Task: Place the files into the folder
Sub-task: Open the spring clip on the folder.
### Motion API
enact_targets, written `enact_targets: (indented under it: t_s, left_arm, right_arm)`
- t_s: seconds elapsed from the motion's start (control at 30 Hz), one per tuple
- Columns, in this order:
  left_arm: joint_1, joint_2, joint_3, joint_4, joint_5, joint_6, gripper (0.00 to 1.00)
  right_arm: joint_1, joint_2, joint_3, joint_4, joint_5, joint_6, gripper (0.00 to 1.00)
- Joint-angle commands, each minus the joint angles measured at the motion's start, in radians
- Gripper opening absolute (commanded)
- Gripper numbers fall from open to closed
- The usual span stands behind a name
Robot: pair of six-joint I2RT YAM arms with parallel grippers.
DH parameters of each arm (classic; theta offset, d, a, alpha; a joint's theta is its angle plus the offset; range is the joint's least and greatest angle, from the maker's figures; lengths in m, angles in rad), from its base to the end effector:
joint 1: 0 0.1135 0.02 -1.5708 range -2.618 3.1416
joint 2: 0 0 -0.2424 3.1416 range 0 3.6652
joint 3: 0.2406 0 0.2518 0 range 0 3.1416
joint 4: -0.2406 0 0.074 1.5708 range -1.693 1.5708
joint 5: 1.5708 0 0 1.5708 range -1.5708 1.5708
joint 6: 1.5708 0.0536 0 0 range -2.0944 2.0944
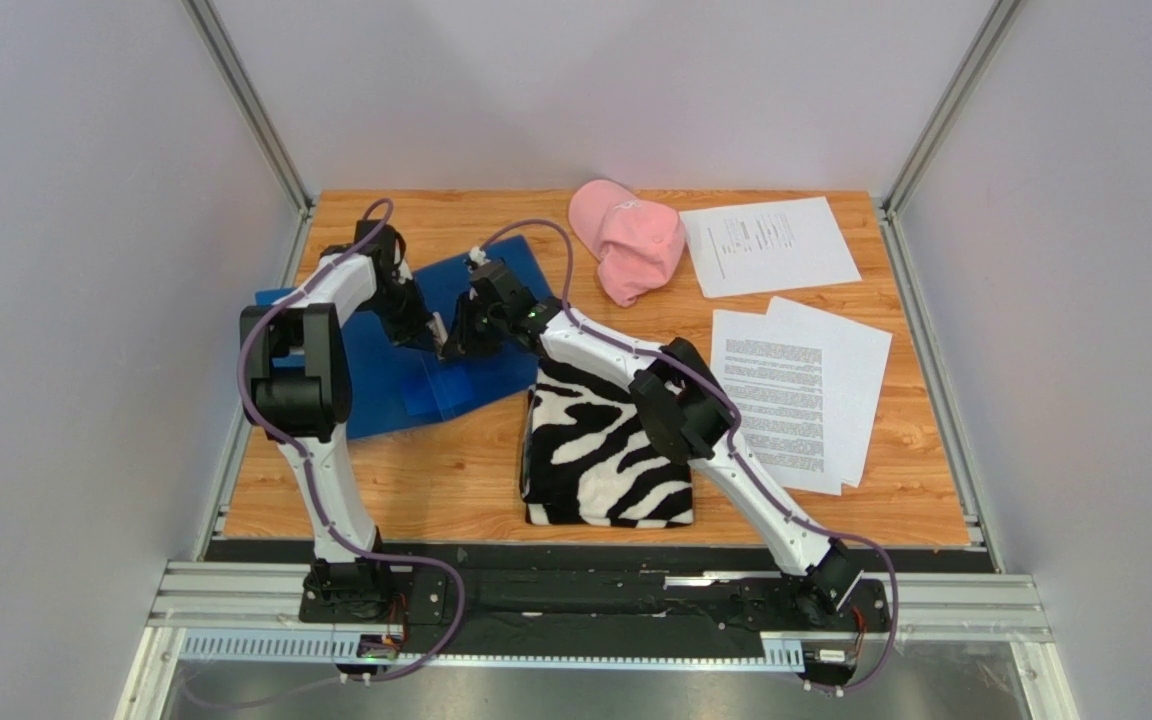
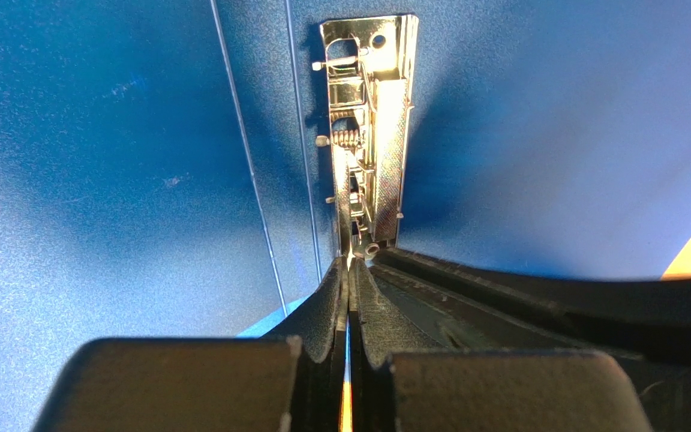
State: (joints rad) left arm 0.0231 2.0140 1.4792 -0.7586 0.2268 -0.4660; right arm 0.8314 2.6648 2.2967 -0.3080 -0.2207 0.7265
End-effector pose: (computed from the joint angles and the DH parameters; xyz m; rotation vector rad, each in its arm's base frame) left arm 0.3997 -0.0028 0.1381 -0.6558 2.8181 -0.4102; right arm 0.3846 0.4391 0.1137 -0.2593 2.4471 1.0221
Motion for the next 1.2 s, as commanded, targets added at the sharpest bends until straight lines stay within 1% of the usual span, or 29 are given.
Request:
enact_targets:
  t_s: [0.0,0.07,0.17,0.23,0.37,0.43,0.47,0.53,0.57,0.6,0.63,0.73,0.87,0.97,1.0,1.07,1.1,1.17]
  left_arm:
    - [-0.006,-0.038,0.003,0.004,-0.007,0.013,0.00]
    - [-0.011,-0.040,0.007,0.004,-0.010,0.015,0.00]
    - [-0.017,-0.052,0.007,0.002,-0.018,0.018,0.00]
    - [-0.018,-0.058,0.007,0.002,-0.027,0.017,0.00]
    - [-0.020,-0.063,0.013,-0.005,-0.035,0.015,0.00]
    - [-0.055,-0.067,0.019,-0.002,-0.038,0.013,0.00]
    - [-0.063,-0.072,0.024,-0.004,-0.043,0.012,0.00]
    - [-0.086,-0.074,0.044,-0.010,-0.061,0.012,0.00]
    - [-0.091,-0.074,0.050,-0.013,-0.063,0.013,0.00]
    - [-0.095,-0.074,0.056,-0.016,-0.064,0.010,0.00]
    - [-0.098,-0.074,0.067,-0.019,-0.066,0.007,0.00]
    - [-0.098,-0.075,0.079,-0.031,-0.084,0.007,0.00]
    - [-0.098,-0.089,0.090,-0.033,-0.087,0.006,0.00]
    - [-0.100,-0.081,0.101,-0.033,-0.070,0.003,0.00]
    - [-0.101,-0.078,0.105,-0.036,-0.069,0.003,0.00]
    - [-0.109,-0.067,0.121,-0.038,-0.060,0.003,0.00]
    - [-0.112,-0.064,0.127,-0.038,-0.057,0.006,0.00]
    - [-0.123,-0.052,0.150,-0.044,-0.064,0.007,0.00]
  right_arm:
    - [-0.037,-0.031,-0.036,0.010,-0.098,0.037,0.18]
    - [-0.051,-0.057,-0.055,0.035,-0.121,0.053,0.22]
    - [-0.070,-0.107,-0.134,0.092,-0.146,0.079,0.34]
    - [-0.087,-0.123,-0.164,0.092,-0.147,0.088,0.35]
    - [-0.110,-0.132,-0.172,0.034,-0.126,0.093,0.30]
    - [-0.120,-0.131,-0.180,0.038,-0.149,0.115,0.22]
    - [-0.120,-0.126,-0.180,0.038,-0.157,0.123,0.16]
    - [-0.127,-0.128,-0.190,0.094,-0.225,0.174,0.13]
    - [-0.130,-0.126,-0.222,0.148,-0.267,0.215,0.11]
    - [-0.136,-0.125,-0.233,0.237,-0.332,0.249,0.08]
    - [-0.140,-0.120,-0.230,0.253,-0.351,0.264,0.07]
    - [-0.135,-0.146,-0.184,0.186,-0.353,0.196,0.07]
    - [-0.146,-0.210,-0.210,0.193,-0.368,0.157,0.11]
    - [-0.163,-0.253,-0.226,0.170,-0.350,0.119,0.14]
    - [-0.169,-0.261,-0.227,0.121,-0.317,0.081,0.14]
    - [-0.186,-0.272,-0.226,0.066,-0.267,0.024,0.19]
    - [-0.190,-0.272,-0.224,0.008,-0.211,-0.030,0.20]
    - [-0.202,-0.263,-0.198,-0.051,-0.175,-0.071,0.23]
